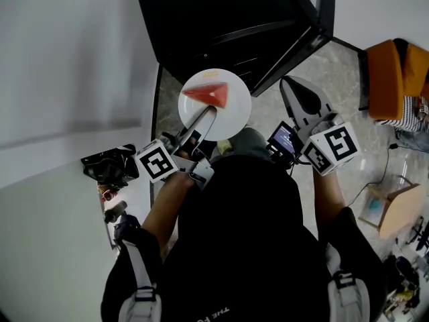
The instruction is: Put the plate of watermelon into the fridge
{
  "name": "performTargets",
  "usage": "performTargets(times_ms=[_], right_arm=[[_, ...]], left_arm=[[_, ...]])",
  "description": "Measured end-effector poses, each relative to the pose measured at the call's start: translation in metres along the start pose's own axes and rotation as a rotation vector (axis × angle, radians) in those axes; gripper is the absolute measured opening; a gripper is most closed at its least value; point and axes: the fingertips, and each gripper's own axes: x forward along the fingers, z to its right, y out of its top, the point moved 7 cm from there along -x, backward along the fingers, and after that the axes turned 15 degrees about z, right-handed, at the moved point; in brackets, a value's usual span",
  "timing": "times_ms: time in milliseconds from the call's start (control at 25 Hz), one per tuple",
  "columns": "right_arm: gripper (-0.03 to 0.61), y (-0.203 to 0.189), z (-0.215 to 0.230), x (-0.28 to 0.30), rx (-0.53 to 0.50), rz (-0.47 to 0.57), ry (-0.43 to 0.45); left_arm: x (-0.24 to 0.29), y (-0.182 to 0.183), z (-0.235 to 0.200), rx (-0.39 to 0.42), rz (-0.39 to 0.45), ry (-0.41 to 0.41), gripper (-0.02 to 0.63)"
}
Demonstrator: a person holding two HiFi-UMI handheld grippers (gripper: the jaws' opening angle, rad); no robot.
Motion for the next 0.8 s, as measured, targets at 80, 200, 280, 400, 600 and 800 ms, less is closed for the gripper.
performTargets(times_ms=[80, 200, 280, 400, 600, 800], right_arm=[[0.014, 0.004, 0.011, -0.002, 0.002, -0.002, 0.004], [0.014, 0.003, 0.019, -0.001, 0.002, -0.007, 0.013], [0.014, 0.001, 0.018, 0.0, -0.001, -0.009, 0.02], [0.014, 0.0, 0.018, 0.002, -0.008, -0.012, 0.034], [0.014, -0.001, 0.02, 0.005, -0.003, -0.025, 0.057], [0.014, -0.001, 0.024, 0.011, -0.002, -0.041, 0.076]], left_arm=[[0.01, -0.006, 0.004, -0.018, 0.012, -0.001, 0.023], [0.017, -0.01, 0.004, -0.007, 0.018, 0.004, 0.023], [0.014, -0.01, 0.0, 0.007, 0.023, 0.008, 0.023], [0.011, -0.011, -0.003, -0.001, 0.038, 0.01, 0.023], [0.011, -0.01, -0.002, 0.028, 0.059, 0.025, 0.023], [0.01, -0.01, -0.003, 0.0, 0.094, 0.042, 0.023]])
